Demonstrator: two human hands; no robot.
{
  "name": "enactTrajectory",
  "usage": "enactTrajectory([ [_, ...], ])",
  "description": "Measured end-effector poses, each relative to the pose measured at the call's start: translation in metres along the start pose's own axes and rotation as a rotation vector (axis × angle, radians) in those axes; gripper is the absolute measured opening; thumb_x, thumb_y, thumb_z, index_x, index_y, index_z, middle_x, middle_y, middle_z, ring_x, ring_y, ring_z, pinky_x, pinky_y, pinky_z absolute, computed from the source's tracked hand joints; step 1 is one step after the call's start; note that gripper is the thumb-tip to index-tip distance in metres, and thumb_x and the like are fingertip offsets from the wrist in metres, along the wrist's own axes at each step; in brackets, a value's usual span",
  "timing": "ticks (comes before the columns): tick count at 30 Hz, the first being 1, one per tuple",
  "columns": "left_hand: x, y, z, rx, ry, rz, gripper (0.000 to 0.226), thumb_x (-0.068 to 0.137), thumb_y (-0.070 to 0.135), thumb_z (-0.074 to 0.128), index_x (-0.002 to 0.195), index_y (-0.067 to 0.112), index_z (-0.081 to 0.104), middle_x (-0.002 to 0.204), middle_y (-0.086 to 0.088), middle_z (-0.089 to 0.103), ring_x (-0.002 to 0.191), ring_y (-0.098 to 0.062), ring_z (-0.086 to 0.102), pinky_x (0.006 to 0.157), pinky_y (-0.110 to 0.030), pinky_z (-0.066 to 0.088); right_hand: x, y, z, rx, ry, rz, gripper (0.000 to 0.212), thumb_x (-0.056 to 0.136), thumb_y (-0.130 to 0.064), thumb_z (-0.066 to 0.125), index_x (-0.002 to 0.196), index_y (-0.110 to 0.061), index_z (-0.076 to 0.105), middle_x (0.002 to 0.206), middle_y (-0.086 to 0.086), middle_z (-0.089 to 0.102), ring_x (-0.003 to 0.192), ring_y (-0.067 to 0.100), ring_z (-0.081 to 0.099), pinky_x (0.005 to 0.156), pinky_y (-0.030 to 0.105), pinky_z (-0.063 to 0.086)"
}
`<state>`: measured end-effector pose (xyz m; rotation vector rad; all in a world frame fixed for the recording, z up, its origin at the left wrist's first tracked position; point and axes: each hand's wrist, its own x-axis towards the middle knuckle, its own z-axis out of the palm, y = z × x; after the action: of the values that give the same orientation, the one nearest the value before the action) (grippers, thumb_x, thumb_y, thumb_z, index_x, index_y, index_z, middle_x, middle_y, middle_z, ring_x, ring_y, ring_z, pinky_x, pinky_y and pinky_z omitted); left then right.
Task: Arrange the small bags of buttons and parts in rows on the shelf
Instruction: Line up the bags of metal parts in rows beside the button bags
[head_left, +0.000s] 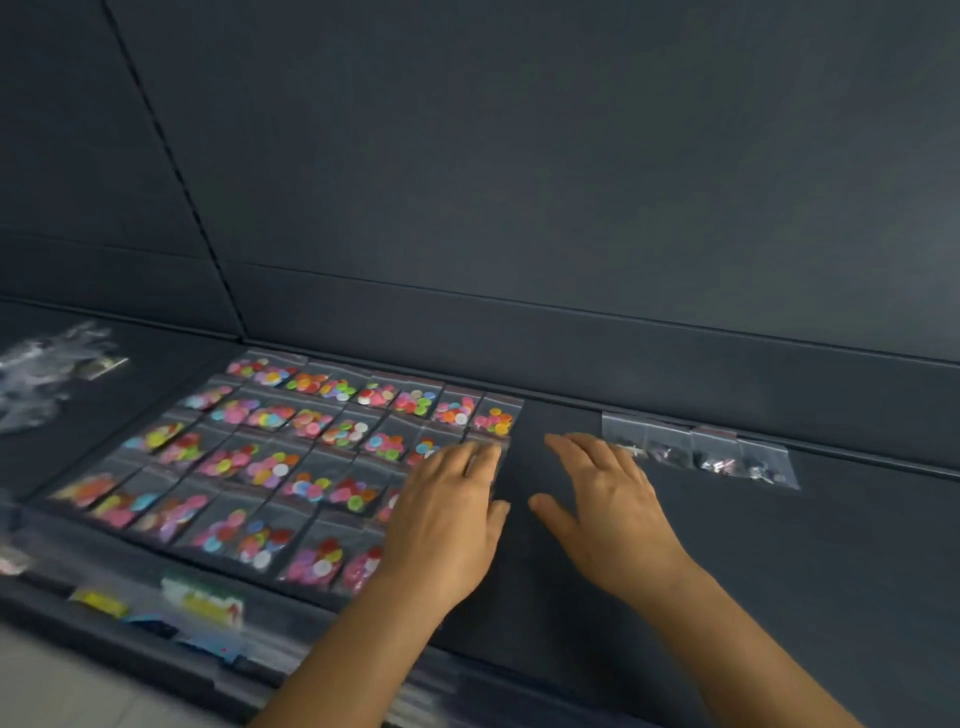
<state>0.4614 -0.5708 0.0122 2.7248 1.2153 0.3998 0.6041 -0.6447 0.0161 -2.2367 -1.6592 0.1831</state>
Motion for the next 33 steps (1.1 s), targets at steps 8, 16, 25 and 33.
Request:
enactTrajectory([
  [8, -0.071, -0.125, -0.047, 0.005, 0.024, -0.141, 0.059, 0.098, 0.041, 0.039, 0.15, 0.025, 0.016, 0.153, 0.006, 0.025, 0.14, -0.015, 0.021, 0.115, -0.029, 0.018, 0.005, -0.14, 0.051, 0.065, -0.041, -0.095, 0.063, 0.093, -0.046, 0.047, 0.147, -0.026, 0.023, 0.152, -0.005, 0.026, 0.141, 0.019, 0.021, 0.116, 0.033, 0.017],
  [16, -0.132, -0.239, -0.09, 0.022, 0.087, -0.266, 0.057, 0.098, 0.04, 0.041, 0.149, 0.023, 0.021, 0.15, 0.005, 0.03, 0.138, -0.016, 0.026, 0.114, -0.029, 0.023, 0.014, -0.268, 0.099, 0.088, -0.08, -0.224, 0.061, 0.093, -0.046, 0.047, 0.146, -0.025, 0.027, 0.152, -0.004, 0.028, 0.14, 0.019, 0.024, 0.116, 0.034, 0.019],
  [25, -0.156, -0.337, -0.116, 0.014, 0.16, -0.408, 0.056, 0.098, 0.04, 0.041, 0.148, 0.024, 0.022, 0.15, 0.004, 0.032, 0.137, -0.015, 0.028, 0.112, -0.027, 0.023, 0.054, -0.367, 0.134, 0.1, -0.129, -0.384, 0.059, 0.092, -0.045, 0.049, 0.145, -0.025, 0.031, 0.151, -0.004, 0.03, 0.14, 0.018, 0.023, 0.115, 0.031, 0.016],
  [33, -0.129, -0.428, -0.123, 0.02, 0.176, -0.503, 0.056, 0.098, 0.038, 0.042, 0.148, 0.021, 0.024, 0.147, 0.002, 0.036, 0.135, -0.016, 0.03, 0.112, -0.027, 0.026, 0.134, -0.436, 0.17, 0.115, -0.176, -0.482, 0.058, 0.094, -0.044, 0.047, 0.145, -0.023, 0.031, 0.151, -0.004, 0.031, 0.139, 0.016, 0.026, 0.116, 0.031, 0.021],
])
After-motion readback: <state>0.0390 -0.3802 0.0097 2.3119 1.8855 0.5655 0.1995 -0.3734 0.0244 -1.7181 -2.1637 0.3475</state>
